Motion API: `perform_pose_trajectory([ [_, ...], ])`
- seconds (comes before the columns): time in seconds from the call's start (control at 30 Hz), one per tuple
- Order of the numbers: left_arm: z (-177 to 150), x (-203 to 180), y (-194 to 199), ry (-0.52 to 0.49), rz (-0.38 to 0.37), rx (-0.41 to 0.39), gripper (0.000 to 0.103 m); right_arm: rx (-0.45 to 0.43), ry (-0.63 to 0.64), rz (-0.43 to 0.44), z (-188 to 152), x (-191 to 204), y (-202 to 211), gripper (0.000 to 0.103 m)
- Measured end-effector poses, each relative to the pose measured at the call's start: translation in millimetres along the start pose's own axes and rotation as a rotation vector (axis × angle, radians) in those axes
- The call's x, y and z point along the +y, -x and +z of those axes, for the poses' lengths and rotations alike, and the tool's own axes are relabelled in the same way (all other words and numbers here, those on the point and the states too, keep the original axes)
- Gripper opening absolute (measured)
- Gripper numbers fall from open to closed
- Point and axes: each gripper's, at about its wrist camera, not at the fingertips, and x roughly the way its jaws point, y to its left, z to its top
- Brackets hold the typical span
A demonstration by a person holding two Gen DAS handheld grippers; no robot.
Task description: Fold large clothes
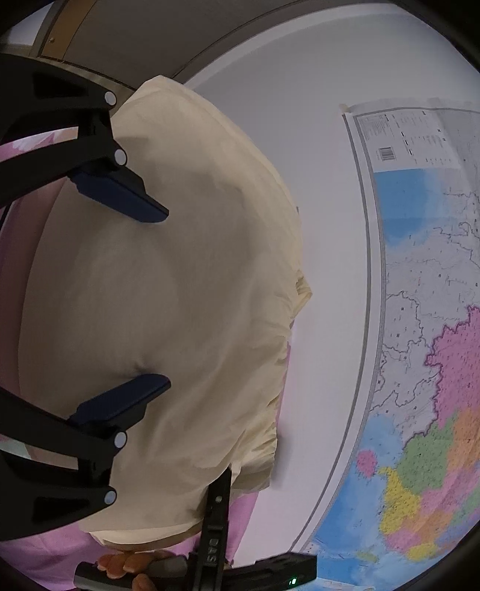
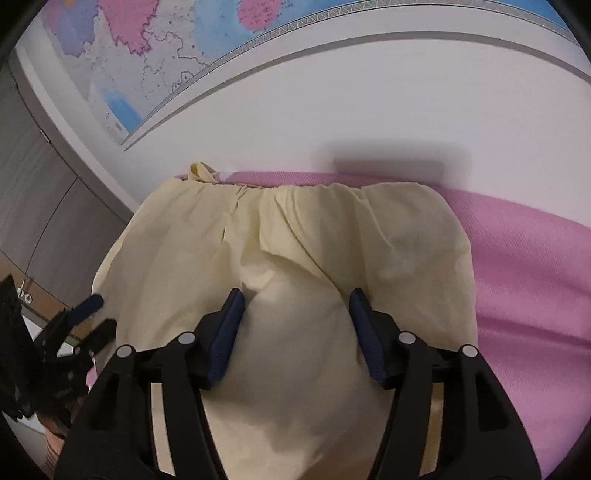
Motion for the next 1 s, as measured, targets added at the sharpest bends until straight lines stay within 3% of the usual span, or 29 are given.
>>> perform_pose_trajectory([
  [0.17,13,12,5,0.028,0.006,-0.026,0.082,-0.074,0.078,0.035,1,19,33,0.058],
  [0.27,15,13,1,0.027,0.014,-0.021,0.078,-0.117,0.171,0.058,-21,36,55,0.058],
  [0.33,14,13,-8,0.029,0.001,0.008,0.076,-0.088,0.253,0.052,-40,49,52,0.058],
  [0.5,7,12,-24,0.023,0.015,0.037,0.074,-0.025,0.365,-0.061,-71,64,33,0.059],
  [0.7,3,31,0,0.047,-0.002,-0.019,0.074,-0.081,0.347,0.016,-74,75,59,0.059],
  [0.83,-4,56,-2,0.1,0.005,0.001,0.073,-0.114,0.407,0.054,-75,101,62,0.057],
  [1.0,-17,67,-10,0.132,-0.037,0.017,0.074,-0.009,0.468,0.014,-89,112,24,0.057],
])
